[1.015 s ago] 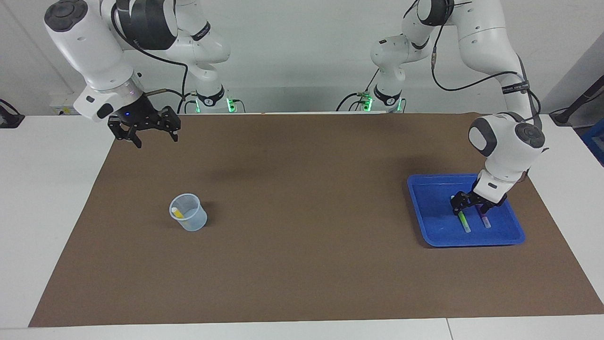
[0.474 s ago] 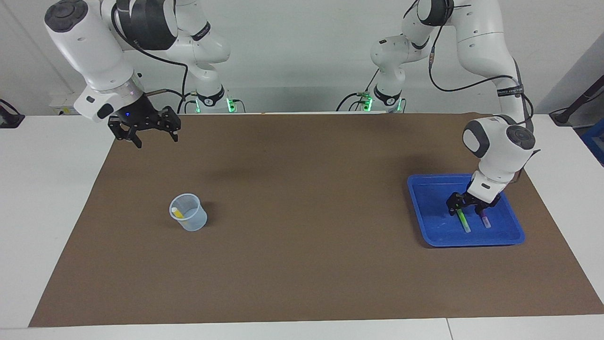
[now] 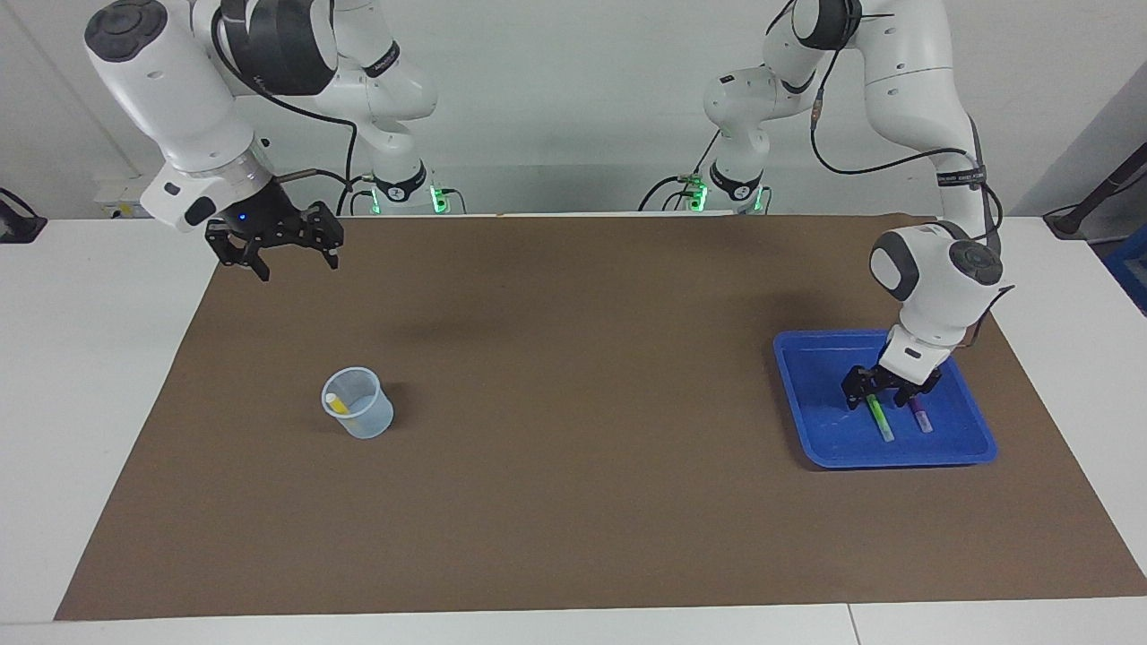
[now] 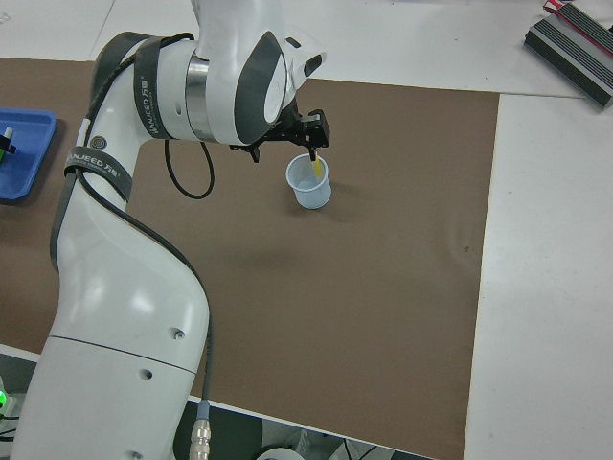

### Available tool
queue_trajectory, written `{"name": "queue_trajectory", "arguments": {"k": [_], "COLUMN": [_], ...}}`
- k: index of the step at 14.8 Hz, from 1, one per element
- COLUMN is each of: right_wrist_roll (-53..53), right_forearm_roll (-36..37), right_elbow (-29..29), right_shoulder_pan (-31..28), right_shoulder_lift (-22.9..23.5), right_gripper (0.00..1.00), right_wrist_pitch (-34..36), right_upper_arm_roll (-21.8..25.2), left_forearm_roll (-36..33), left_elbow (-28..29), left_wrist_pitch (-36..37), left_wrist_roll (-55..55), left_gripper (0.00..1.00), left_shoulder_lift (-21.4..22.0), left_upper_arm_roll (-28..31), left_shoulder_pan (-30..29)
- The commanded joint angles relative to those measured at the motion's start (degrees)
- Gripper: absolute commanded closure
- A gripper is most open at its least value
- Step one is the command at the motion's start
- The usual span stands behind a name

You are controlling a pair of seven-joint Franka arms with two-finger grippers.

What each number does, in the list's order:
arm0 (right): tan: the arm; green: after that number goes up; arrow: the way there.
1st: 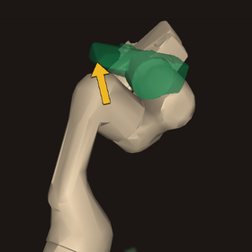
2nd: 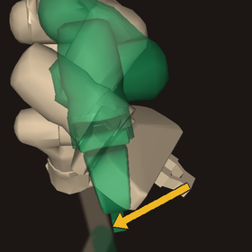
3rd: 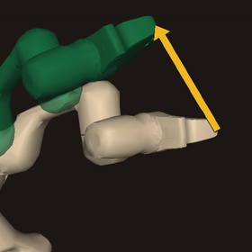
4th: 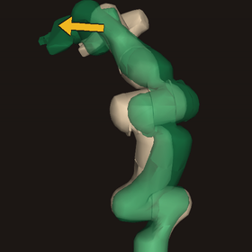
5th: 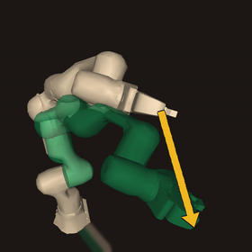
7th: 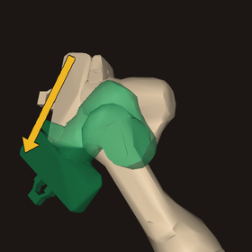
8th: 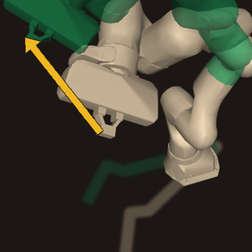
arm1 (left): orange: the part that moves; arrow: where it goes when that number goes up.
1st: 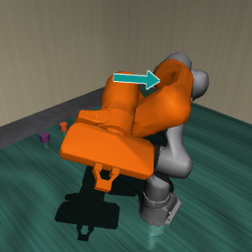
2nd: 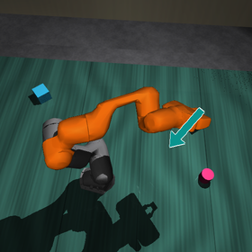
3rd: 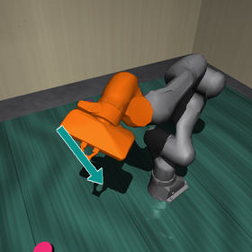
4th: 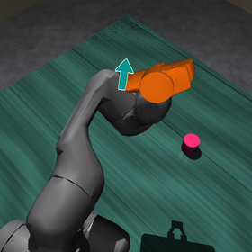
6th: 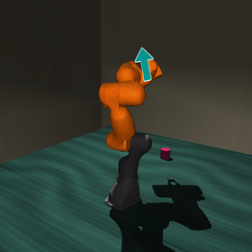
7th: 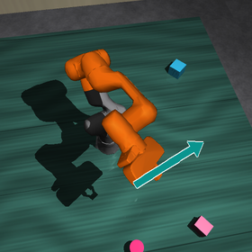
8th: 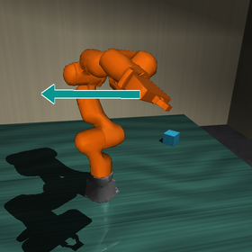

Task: Transfer and insert pens with both arms
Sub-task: 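Lower the left gripper onto the green pen and close it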

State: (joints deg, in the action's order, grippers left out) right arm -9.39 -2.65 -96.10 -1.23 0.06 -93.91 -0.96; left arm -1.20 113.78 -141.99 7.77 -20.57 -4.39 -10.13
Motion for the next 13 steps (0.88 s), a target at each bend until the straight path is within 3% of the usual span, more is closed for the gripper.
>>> {"name": "queue_trajectory", "arguments": {"k": [1, 7, 8, 11, 13], "right_wrist_roll": [1.31, 1.31, 1.31, 1.31, 1.31], "right_forearm_roll": [1.33, 1.33, 1.33, 1.33, 1.33], "right_elbow": [-1.02, -1.11, -1.11, -1.11, -1.11], "right_shoulder_pan": [-0.7, -0.79, -0.79, -0.79, -0.7], "right_shoulder_lift": [-0.94, -1.03, -1.03, -1.03, -1.03], "right_gripper": [0.0, 0.0, 0.0, 0.0, 0.0], "right_wrist_pitch": [0.57, 0.49, 0.48, 0.75, 0.75], "right_upper_arm_roll": [-0.71, -0.71, -0.71, -0.71, -0.71], "left_forearm_roll": [-1.17, -1.17, -1.17, -1.17, -1.17], "left_elbow": [1.18, 1.1, 1.1, 1.01, 0.83], "left_wrist_pitch": [-1.62, -1.62, -1.53, -1.1, -0.74], "left_wrist_roll": [-0.12, -0.21, -0.21, -0.21, -0.21], "left_gripper": [0.28, 0.63, 0.75, 0.97, 1.0], "left_shoulder_lift": [0.27, 0.27, 0.27, 0.27, 0.27], "left_upper_arm_roll": [-0.18, -0.26, -0.27, -0.27, -0.27], "left_shoulder_pan": [-0.59, -0.59, -0.59, -0.59, -0.59]}}
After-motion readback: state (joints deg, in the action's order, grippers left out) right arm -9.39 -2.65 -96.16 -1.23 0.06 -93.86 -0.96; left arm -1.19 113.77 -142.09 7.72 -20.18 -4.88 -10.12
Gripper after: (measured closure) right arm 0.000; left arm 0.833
